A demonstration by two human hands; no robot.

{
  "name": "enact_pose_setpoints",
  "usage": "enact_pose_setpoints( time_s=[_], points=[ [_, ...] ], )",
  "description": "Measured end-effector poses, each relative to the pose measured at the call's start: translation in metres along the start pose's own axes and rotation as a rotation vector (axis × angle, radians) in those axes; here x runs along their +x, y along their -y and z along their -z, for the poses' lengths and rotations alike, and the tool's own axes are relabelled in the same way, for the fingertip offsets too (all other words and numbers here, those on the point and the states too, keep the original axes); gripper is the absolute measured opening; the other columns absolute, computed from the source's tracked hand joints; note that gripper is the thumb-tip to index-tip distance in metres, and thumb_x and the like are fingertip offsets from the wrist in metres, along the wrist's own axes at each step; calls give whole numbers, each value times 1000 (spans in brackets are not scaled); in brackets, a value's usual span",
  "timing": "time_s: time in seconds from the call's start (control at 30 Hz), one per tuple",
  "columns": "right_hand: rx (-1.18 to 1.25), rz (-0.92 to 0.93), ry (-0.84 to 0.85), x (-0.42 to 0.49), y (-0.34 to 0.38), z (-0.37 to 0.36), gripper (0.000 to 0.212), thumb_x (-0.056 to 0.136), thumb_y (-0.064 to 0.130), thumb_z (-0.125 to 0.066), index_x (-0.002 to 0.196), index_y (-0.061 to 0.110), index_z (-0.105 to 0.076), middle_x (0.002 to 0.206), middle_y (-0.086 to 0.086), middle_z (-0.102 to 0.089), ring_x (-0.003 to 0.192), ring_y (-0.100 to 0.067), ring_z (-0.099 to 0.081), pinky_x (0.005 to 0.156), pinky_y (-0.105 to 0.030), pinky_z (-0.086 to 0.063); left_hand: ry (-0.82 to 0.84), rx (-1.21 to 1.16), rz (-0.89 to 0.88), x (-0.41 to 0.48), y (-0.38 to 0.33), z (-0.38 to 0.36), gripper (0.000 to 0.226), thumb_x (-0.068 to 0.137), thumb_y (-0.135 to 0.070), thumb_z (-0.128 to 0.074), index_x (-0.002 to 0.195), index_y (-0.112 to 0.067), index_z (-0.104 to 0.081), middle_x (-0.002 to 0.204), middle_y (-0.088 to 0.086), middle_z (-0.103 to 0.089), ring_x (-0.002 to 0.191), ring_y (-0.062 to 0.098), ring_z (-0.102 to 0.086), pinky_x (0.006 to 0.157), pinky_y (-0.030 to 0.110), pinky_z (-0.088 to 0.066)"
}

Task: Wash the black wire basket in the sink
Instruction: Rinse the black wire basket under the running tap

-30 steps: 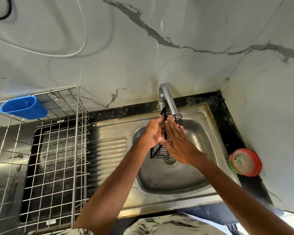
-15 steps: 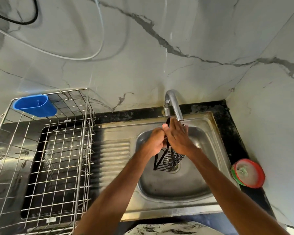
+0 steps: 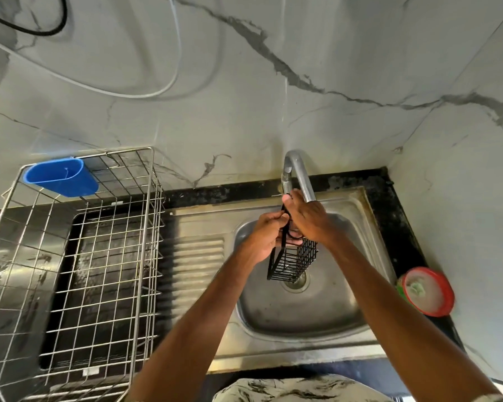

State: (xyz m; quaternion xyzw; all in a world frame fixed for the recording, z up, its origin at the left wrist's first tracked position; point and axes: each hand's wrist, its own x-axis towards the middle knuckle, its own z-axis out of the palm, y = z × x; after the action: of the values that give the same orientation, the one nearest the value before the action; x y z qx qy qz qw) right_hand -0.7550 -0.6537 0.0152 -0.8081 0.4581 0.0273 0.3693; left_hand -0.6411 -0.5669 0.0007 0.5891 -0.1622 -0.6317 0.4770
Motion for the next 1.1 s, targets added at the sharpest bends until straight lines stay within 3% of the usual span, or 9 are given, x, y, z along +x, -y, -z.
enact_pose_setpoints(
  time_s=[0.07,0.13,0.23,0.37,0.63,0.8,0.87,0.97,1.1],
  points=[
    [-38,-46,51,4,-17,2,93,92,74,6,161,16,-16,152,-26,-40,140,-41,-38,117,-50,-27,-15,4,5,2,-1,-2,30,110,-10,-45,121,5,-67,103,24,-75,85,30,-76,75,43,-66],
    [-112,-16,76,-2,-24,-5,119,71,86,25,162,17,-10,165,-21,-16,153,-36,-12,124,-54,-10,-33,1,6,6,0,-5,29,109,-9,-45,119,5,-69,103,25,-76,85,30,-76,73,42,-65],
    [-77,60,18,-30,-17,-25,106,81,84,13,161,16,4,168,-10,12,154,-24,18,124,-49,10,-98,-14,8,14,2,-5,23,106,-10,-51,103,-5,-73,89,11,-76,82,25,-72,66,31,-59],
    [-134,169,-15,-76,-11,-52,105,82,83,13,158,11,17,163,-6,30,149,-20,31,123,-40,13,-138,-34,28,22,3,-8,26,107,-14,-52,120,-8,-73,112,13,-76,109,25,-72,92,35,-58],
    [-58,107,-17,-63,-16,-40,94,88,81,5,158,19,17,166,-4,23,151,-14,24,125,-41,9,-106,-74,18,17,4,-7,31,109,-12,-46,127,-3,-69,112,13,-75,103,24,-73,83,32,-60],
    [2,-8,3,-5,-24,-6,110,82,84,13,148,11,-34,155,-26,-31,150,-36,-21,121,-58,-20,-93,-71,26,13,0,-8,29,109,-11,-45,120,2,-68,99,18,-77,85,25,-78,69,36,-64],
    [-101,-7,72,-1,-20,4,96,90,73,14,145,14,-37,148,-29,-41,145,-40,-30,117,-59,-27,-127,-86,44,14,-6,-11,25,108,-10,-46,110,1,-69,91,16,-77,79,24,-78,64,34,-63],
    [-189,146,57,-27,-1,-2,70,102,53,0,160,17,-11,167,-17,-7,155,-30,-2,125,-56,-5,-156,-82,72,21,-16,-10,20,105,-9,-53,102,-1,-71,86,10,-72,75,18,-71,69,30,-58],
    [-213,254,-45,-74,6,-35,91,91,75,7,160,16,6,167,-5,14,152,-17,22,124,-42,12,-184,-175,172,28,-26,-13,27,108,-11,-46,105,-7,-72,88,10,-78,81,21,-75,70,33,-62]
  ],
)
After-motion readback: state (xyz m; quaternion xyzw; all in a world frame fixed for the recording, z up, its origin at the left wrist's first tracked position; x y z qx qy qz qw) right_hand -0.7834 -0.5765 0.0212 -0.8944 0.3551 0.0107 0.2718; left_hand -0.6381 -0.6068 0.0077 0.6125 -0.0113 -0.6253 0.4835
